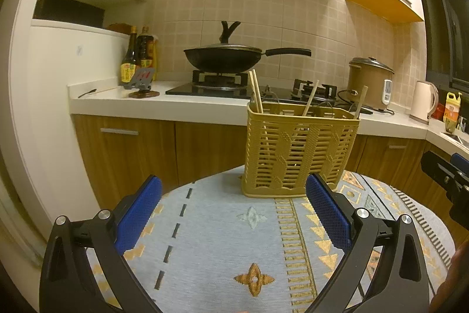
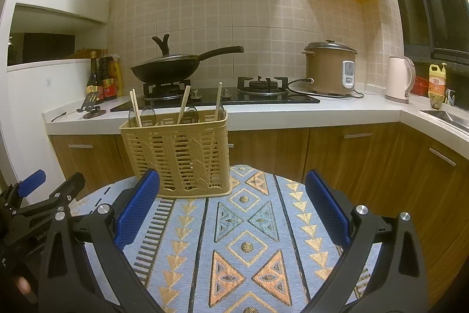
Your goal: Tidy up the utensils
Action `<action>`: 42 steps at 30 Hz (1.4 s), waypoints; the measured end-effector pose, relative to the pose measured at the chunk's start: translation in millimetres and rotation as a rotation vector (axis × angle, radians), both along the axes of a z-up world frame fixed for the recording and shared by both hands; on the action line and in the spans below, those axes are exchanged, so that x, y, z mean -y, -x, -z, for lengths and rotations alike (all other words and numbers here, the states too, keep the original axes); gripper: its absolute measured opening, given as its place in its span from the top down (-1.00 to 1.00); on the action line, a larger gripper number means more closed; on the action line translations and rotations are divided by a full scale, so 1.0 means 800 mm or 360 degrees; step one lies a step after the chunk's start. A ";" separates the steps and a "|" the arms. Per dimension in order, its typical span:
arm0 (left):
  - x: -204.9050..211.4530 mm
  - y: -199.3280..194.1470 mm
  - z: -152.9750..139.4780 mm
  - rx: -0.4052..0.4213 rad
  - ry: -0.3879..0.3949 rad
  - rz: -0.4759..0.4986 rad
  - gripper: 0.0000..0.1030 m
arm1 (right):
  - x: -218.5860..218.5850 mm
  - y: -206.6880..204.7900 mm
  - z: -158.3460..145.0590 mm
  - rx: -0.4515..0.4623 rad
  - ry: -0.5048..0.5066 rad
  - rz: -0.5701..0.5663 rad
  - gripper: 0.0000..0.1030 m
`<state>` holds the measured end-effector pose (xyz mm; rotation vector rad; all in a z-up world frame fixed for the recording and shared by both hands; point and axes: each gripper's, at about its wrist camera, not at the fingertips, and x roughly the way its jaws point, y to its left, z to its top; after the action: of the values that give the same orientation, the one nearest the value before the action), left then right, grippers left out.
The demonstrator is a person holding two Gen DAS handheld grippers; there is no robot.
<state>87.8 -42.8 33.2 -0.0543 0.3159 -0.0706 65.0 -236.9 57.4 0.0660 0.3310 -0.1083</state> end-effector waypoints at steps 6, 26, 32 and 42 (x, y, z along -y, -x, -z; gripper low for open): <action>0.001 0.001 0.000 -0.0002 -0.0003 0.0001 -0.85 | -0.002 -0.001 0.001 -0.0001 0.0010 -0.0003 -0.85; 0.001 0.000 0.000 -0.0009 -0.0008 0.0004 -0.85 | -0.003 -0.003 0.002 -0.0019 0.0009 -0.0014 -0.85; 0.002 -0.001 0.000 -0.0006 -0.0018 0.0010 -0.85 | -0.003 -0.005 0.002 -0.0027 0.0012 -0.0014 -0.85; 0.006 -0.002 0.001 -0.0007 -0.0059 0.0014 -0.85 | -0.001 -0.004 0.001 -0.0017 -0.0010 -0.0020 -0.85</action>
<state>89.1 -47.8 32.1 -0.0160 0.3217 -0.0732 68.1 -236.0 56.8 0.0699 0.3422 -0.0953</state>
